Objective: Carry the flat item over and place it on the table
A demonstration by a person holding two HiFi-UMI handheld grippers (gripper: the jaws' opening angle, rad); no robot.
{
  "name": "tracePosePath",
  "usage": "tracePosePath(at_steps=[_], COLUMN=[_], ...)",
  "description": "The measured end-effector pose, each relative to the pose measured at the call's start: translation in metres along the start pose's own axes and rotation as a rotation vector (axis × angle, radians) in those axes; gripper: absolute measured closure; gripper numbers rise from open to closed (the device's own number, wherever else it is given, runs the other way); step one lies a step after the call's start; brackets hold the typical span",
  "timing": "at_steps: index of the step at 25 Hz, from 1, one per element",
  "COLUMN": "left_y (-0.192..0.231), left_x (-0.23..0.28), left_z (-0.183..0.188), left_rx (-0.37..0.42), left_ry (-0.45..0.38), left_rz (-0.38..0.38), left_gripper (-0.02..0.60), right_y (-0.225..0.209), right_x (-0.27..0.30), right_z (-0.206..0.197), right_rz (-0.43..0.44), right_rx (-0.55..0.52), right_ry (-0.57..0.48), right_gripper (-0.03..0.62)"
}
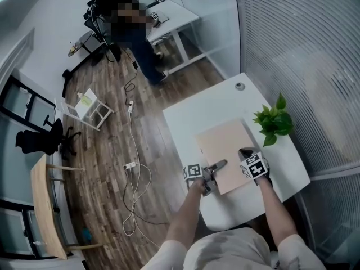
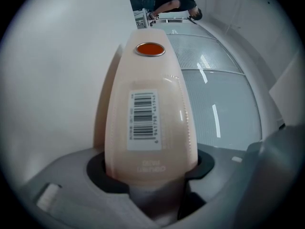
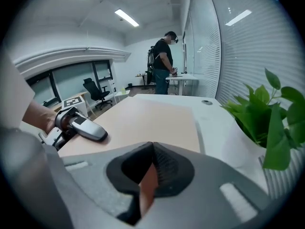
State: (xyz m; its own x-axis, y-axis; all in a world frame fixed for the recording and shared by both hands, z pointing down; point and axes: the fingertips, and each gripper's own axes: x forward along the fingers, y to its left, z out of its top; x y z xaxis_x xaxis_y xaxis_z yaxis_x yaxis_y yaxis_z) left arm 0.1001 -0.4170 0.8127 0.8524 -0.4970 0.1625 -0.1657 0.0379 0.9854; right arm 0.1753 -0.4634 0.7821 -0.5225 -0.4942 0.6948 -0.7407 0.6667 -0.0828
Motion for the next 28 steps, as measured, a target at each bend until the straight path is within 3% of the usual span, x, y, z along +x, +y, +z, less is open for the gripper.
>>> tracePosePath(at_steps=[6,12,16,20,23,28], left_y=[-0.003,0.003,0.005,0.01,0.015,0.012], left_x=[0.001,-0.016,-0.027,-0.027,-0.047,-0.051], left_z=[0.012,0.015,0.017,0.002,0.016,0.023], left_rx=[0.015,0.089,0.2,0.208,0.281,0.49], left_ry=[-0.026,-0.032,0.002,0.02,0.016,-0.001], left_rz=[0.044,0.136,0.2,0.261,0.384,0.566], left_gripper=[0.284,0.258,0.244,0.235,0.238,0.236], right_y=[-0.001,-0.005,-0.001,-0.002,0.002,0.001], right_x=[0.006,0.009,0.016,0.008,0.015,0.014], right_z=[0.011,0.012,0.017,0.003,0.01,0.009], right_rz=[-0.033,-0.061,-0.061,-0.063,-0.083,-0.178], right_rx=[-0.028,-0.052,-0.074,-0.059,-0.06,-0.167], right_ry=[0.001,-0.014,-0.018,0.006,0.001,0.017], right_gripper=[0.592,0.592,0.592,0.592,0.592,0.592])
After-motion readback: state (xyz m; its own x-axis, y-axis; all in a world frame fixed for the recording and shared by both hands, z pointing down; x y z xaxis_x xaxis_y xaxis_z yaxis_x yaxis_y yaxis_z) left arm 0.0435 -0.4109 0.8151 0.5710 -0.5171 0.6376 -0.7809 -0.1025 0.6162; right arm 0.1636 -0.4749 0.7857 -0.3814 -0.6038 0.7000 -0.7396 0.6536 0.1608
